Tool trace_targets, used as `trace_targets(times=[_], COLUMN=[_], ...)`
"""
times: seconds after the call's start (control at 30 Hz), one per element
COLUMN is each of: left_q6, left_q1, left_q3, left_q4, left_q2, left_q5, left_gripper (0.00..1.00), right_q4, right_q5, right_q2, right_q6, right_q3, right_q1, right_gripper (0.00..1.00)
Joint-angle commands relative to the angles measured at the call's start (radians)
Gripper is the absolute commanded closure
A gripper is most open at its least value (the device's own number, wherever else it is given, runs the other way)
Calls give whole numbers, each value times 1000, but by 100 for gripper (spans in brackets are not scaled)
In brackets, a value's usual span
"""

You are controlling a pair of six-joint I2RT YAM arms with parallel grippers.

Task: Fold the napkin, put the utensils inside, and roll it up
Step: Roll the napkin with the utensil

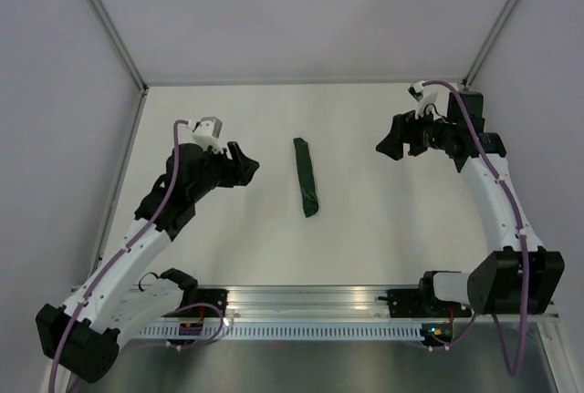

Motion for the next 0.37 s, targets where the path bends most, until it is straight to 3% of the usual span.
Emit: trace_targets(times=[0.0, 0.33], left_q6=[-3, 13], left_q1=[4, 4], left_q3=[-28, -39], left_q4=[-33, -69], left_q2=[-76, -132], left_q5=[15, 25], left_gripper=[30, 30], right_q4=[29, 75], right_q5=[23, 43], right_q2=[-72, -99], right_q6=[-28, -19], right_q3=[-39, -59], right_q1=[-32, -64], right_gripper=[16, 13])
